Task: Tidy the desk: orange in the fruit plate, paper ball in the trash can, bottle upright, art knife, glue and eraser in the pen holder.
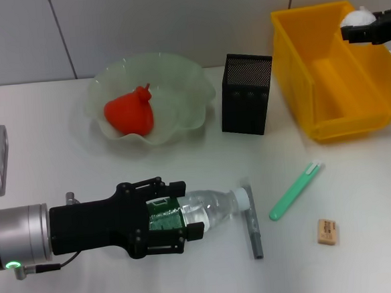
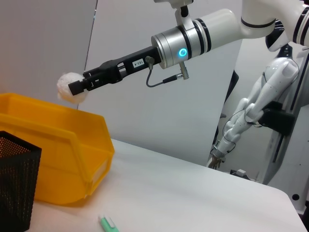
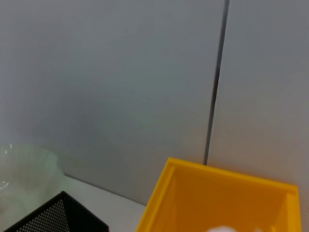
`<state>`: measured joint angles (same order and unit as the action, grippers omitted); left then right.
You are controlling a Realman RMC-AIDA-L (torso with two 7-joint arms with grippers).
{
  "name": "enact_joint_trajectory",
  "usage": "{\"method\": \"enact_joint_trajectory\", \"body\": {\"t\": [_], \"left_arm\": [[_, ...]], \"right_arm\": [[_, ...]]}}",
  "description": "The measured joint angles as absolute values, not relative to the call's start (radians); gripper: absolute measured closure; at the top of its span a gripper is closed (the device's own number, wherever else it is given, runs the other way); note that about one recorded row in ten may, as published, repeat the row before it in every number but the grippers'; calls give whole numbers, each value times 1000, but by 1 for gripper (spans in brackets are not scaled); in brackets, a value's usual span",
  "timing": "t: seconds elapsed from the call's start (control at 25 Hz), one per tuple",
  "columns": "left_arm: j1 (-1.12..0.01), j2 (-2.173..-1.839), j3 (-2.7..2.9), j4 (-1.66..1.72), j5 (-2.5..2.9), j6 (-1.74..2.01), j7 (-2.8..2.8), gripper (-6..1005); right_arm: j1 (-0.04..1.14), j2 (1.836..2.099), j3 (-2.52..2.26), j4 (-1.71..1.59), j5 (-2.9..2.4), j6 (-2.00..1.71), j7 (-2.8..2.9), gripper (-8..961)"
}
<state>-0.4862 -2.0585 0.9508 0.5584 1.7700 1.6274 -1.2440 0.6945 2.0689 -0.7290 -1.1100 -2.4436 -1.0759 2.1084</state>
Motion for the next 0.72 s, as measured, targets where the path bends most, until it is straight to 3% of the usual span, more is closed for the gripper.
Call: {"method": "enact_joint_trajectory", "body": {"t": [0.28,0.44,0.52,0.56,0.68,0.72], "left_arm": [[-486,-2059,947,558,1770,1627,-1243,156],[-486,-2059,921,559,1770,1628,-1239,157],[-488,-2059,911,561,1770,1628,-1238,157],[-489,-2059,911,562,1770,1628,-1238,157],[-495,-2060,910,563,1770,1628,-1242,157],[-498,-2060,910,563,1770,1628,-1243,157]], "right_arm": [[683,2073,-724,-1099,-2386,-1018,2101,258],[638,2060,-721,-1065,-2121,-1028,2009,181],[587,2022,-721,-978,-1820,-1184,1851,154],[587,2022,-721,-978,-1820,-1184,1851,154],[560,1968,-721,-852,-1646,-1421,1731,155],[545,1938,-723,-781,-1618,-1551,1669,155]]}}
